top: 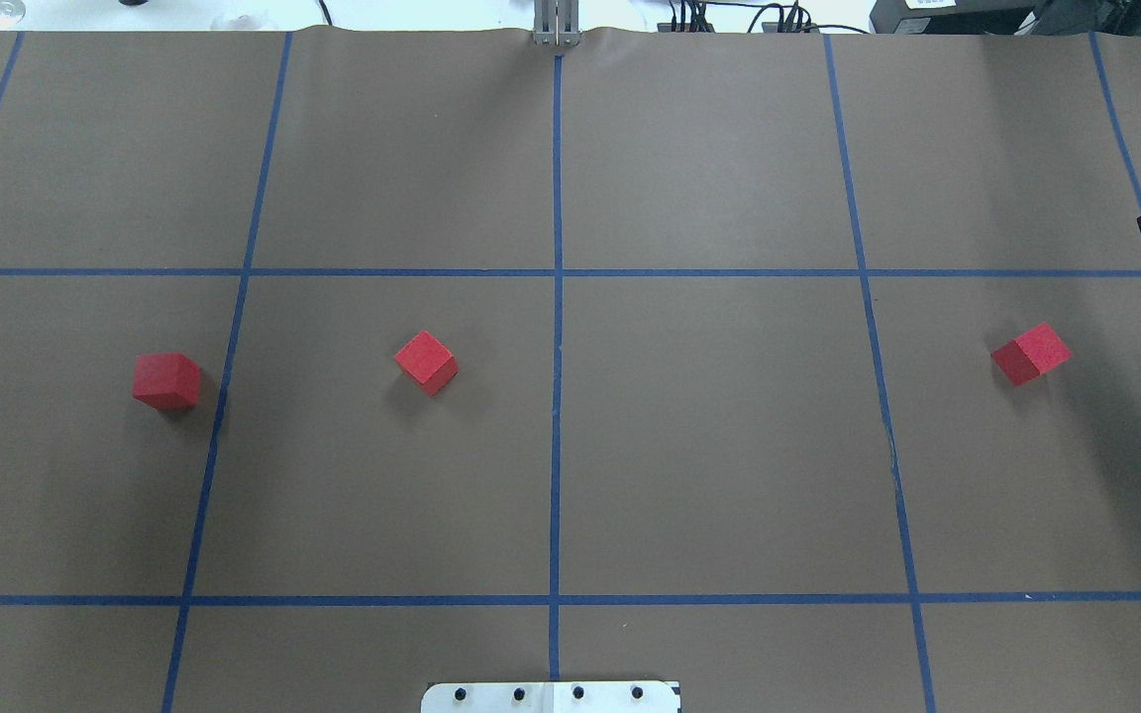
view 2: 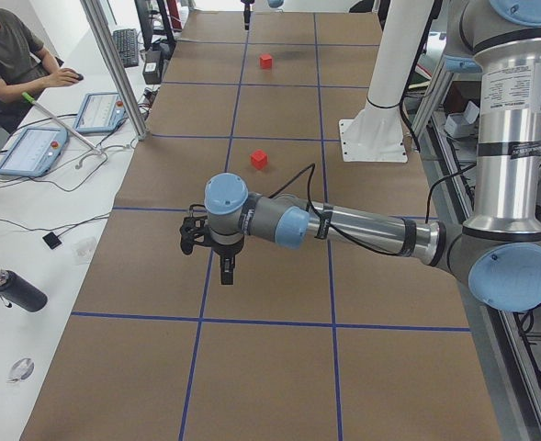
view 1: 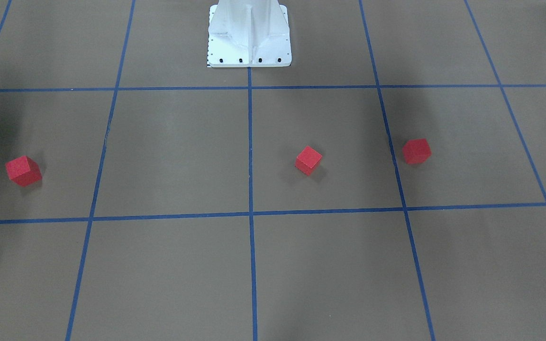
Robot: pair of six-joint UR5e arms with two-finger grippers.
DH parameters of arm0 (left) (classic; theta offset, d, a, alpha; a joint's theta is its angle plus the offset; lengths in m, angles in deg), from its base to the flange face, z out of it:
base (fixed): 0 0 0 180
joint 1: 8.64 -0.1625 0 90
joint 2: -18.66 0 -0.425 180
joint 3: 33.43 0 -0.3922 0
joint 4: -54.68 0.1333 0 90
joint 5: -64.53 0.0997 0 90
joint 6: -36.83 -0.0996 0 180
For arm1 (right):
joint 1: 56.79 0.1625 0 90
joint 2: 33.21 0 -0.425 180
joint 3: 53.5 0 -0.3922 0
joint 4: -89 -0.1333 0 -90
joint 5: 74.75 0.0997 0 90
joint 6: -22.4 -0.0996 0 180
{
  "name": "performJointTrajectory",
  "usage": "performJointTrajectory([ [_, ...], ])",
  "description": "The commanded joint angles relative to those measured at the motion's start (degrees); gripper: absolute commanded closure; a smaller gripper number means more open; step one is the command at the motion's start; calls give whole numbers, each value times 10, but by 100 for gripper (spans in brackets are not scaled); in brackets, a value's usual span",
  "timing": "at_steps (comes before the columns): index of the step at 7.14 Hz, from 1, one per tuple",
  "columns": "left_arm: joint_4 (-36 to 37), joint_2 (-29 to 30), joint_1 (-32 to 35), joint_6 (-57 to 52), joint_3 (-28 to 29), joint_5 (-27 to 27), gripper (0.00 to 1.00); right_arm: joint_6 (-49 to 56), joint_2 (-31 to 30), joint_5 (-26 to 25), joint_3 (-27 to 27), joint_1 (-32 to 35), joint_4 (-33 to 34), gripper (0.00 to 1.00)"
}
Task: Form red blocks into L shape at center
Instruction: 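Move the right gripper in toward the red cube on its side, then lower the right gripper and grasp the red cube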
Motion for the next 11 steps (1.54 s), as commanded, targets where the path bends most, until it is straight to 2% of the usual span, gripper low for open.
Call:
performJointTrajectory([
  [1,47,-18,1,-4,-48,-6,0,1,5,0,10,9,-3,0],
  [4,45,-33,-5,-4,-64,-5,0,-3,-17,15,-10,1,-21,0],
  [5,45,-34,-5,0,-64,-7,0,-8,-21,14,-8,-33,-72,0],
  [6,44,-37,-5,3,-64,-8,0,-10,-21,-5,-11,-94,-126,0],
  [7,42,-37,-6,3,-64,-10,0,-72,-34,-46,-26,-127,-169,0],
  [9,41,-37,-7,4,-67,-10,0,-81,-74,-47,-39,-153,-251,0],
  [11,40,-36,-7,4,-69,-15,0,-79,-78,-47,-39,-179,-254,1],
])
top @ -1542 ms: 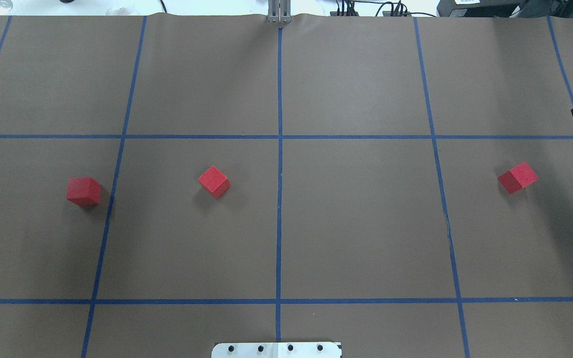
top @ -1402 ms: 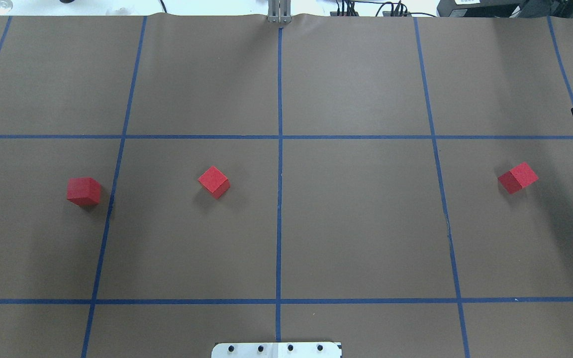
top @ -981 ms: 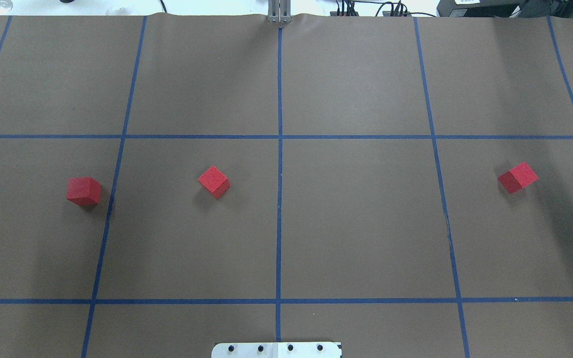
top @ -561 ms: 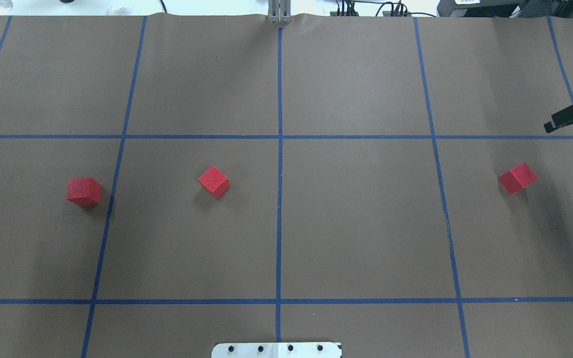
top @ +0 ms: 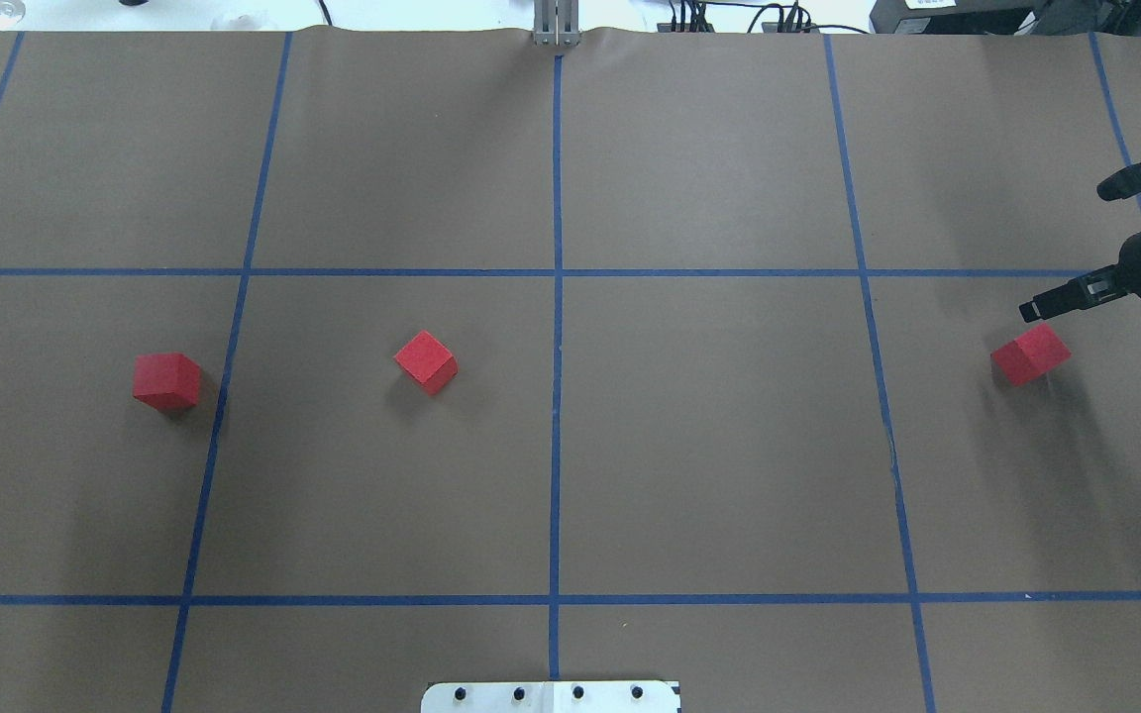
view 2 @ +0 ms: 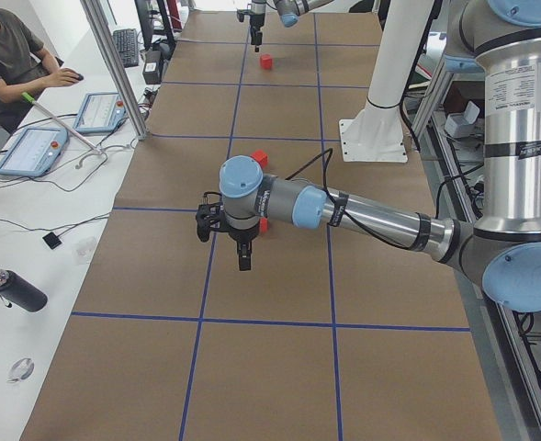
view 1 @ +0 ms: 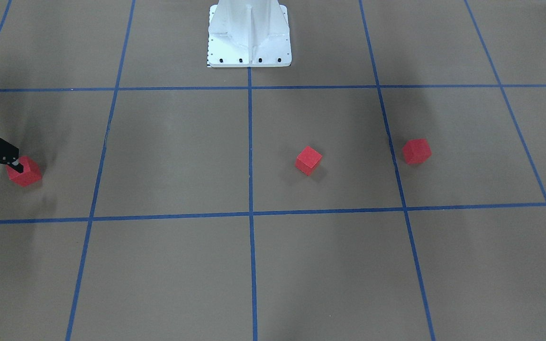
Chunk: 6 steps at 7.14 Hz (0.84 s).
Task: Form red blocks into L shape at center
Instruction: 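Lower the right gripper and grasp the red cube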
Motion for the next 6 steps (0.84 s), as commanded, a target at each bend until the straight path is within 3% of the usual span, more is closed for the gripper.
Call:
performJointTrajectory([
  [1,1,0,0,1,-1,-22,0,3,-6,-2,5,-29,-7,2],
  [4,2,0,1,1,-1,-22,0,8,-10,-7,17,-42,-7,9],
  [5,2,-1,1,1,-2,-22,0,7,-9,-7,18,-42,-7,44],
  [6,2,-1,0,1,-2,-22,0,8,-10,-7,21,-42,-6,93],
])
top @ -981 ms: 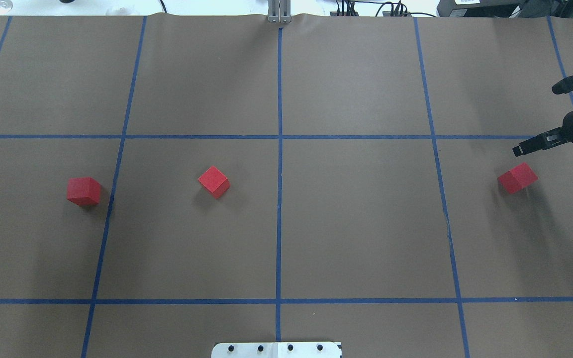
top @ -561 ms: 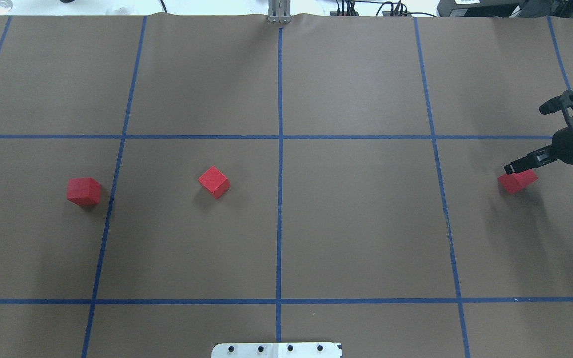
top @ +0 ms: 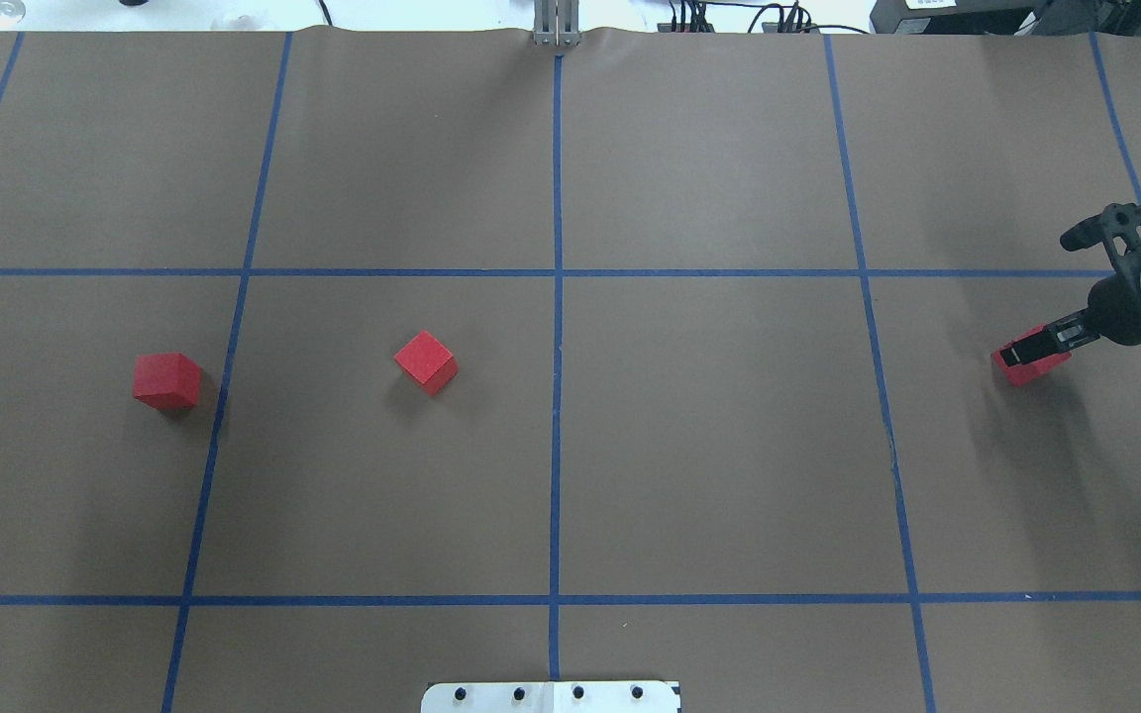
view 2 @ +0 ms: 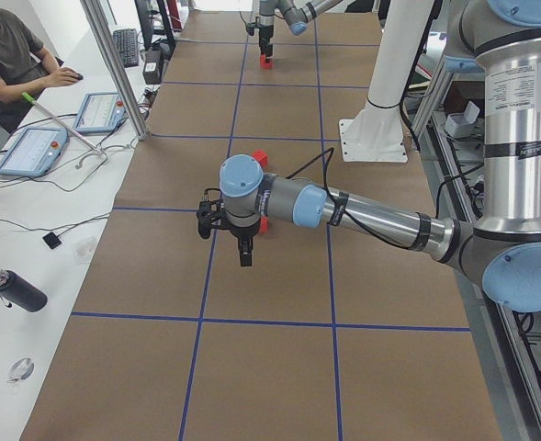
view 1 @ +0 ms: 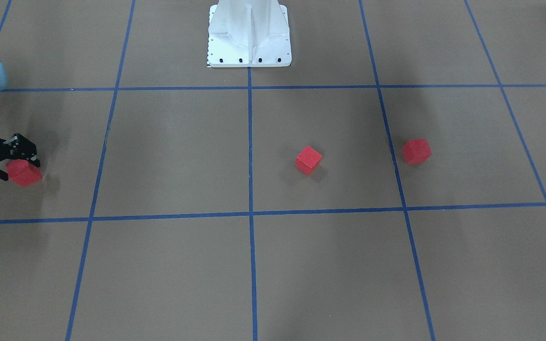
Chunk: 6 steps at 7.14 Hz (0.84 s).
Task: Form red blocks into L shape at center
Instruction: 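Lower the right gripper and grasp the red cube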
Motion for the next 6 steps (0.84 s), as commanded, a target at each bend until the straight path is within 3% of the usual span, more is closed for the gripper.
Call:
performJointTrajectory([
  [1,0,0,0,0,-2,0,0,0,-1,4,3,0,3,100],
  [4,2,0,-1,0,-11,0,0,-22,1,-12,-27,1,4,100],
  [6,2,0,-1,-1,-11,0,0,-134,81,-12,-36,-24,15,100],
])
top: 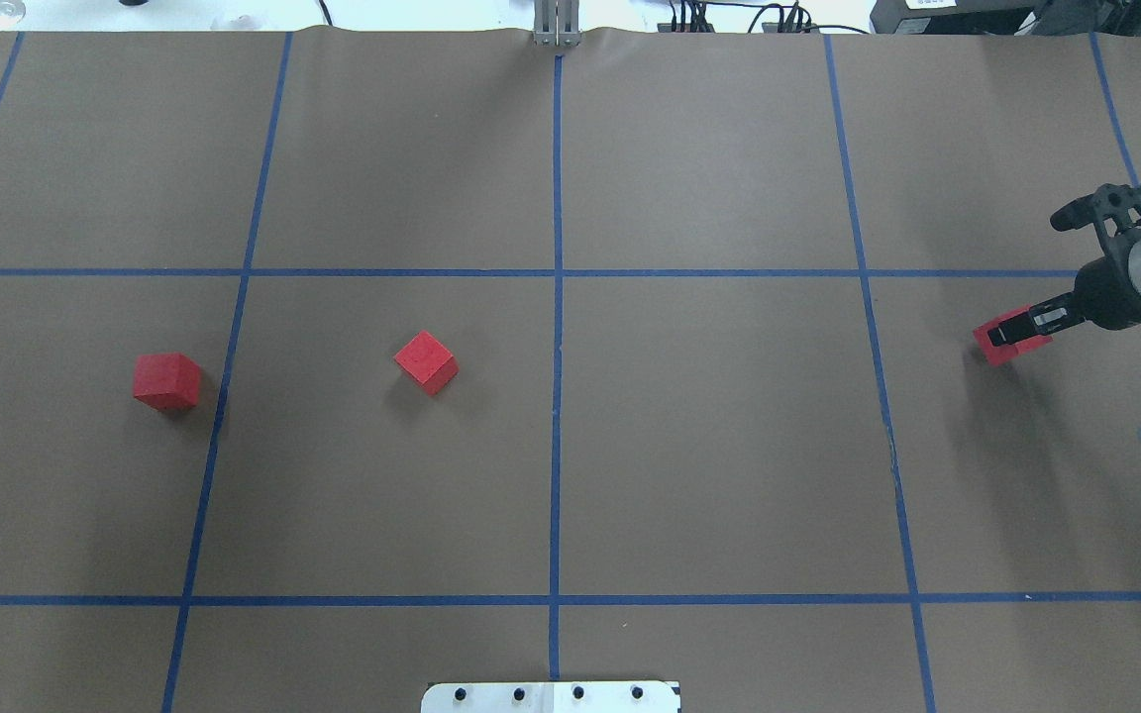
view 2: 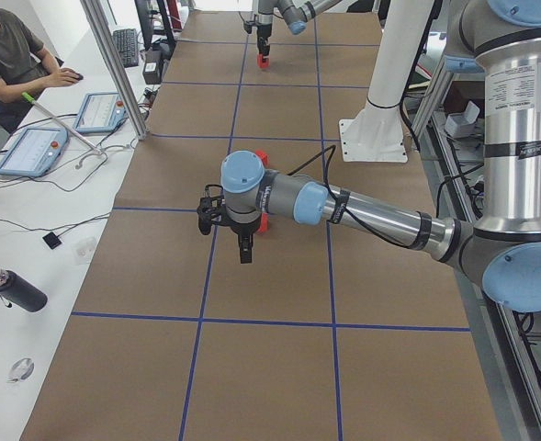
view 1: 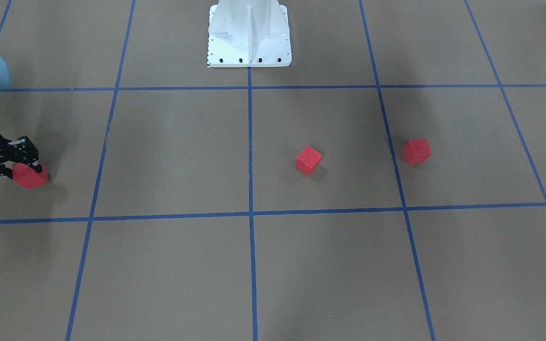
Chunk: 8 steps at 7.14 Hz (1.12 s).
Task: Form red blocks into L shape at center
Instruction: 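Carry the red cube with the right gripper to the table center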
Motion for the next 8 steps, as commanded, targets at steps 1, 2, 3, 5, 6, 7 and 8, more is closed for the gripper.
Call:
performJointTrajectory([
  [1,0,-1,0,-2,3,0,0,-135,101,-9,-8,-49,19,100],
  [2,-3,-1,0,-2,9,0,0,-211,147,-30,-17,-90,45,100],
  [3,-6,-1,-2,-2,12,0,0,-251,192,-66,-39,-136,103,100],
  [5,-5,0,-7,-5,17,-23,0,-353,329,-138,-41,-207,267,100],
  [6,-5,0,-11,-2,18,-52,0,-411,356,-202,-28,-256,270,100],
  [7,-5,0,-12,-2,18,-53,0,-464,405,-212,21,-263,271,100],
  [8,-6,0,-14,-2,17,-53,0,-492,430,-222,56,-282,269,100],
])
